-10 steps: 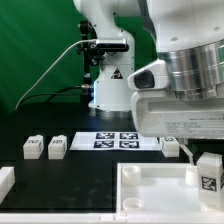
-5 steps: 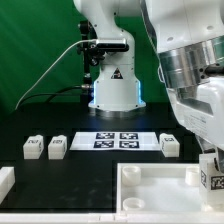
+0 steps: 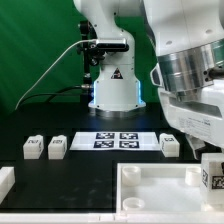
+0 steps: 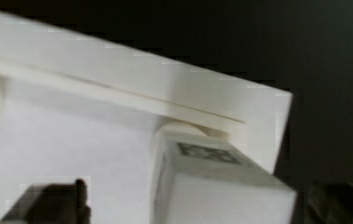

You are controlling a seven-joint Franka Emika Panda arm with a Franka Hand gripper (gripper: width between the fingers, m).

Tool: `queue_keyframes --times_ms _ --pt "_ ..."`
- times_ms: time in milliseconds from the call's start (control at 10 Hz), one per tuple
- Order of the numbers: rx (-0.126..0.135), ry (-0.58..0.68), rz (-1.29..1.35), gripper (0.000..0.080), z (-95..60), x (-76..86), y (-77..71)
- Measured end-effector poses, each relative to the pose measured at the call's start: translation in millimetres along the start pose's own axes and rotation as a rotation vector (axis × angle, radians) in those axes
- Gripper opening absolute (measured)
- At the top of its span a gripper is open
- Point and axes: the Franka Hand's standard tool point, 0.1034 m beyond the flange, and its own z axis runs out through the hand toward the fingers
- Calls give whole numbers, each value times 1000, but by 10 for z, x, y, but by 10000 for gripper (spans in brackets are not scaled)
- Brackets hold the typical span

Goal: Assemble one leg

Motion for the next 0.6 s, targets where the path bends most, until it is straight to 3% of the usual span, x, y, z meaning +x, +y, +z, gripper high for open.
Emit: queue_keyframes --times_ms 100,500,600 --pt "-69 5 -212 641 -3 12 -14" --pt "-79 16 -675 648 -2 35 -31" --pt "-110 64 -874 648 5 -7 -67"
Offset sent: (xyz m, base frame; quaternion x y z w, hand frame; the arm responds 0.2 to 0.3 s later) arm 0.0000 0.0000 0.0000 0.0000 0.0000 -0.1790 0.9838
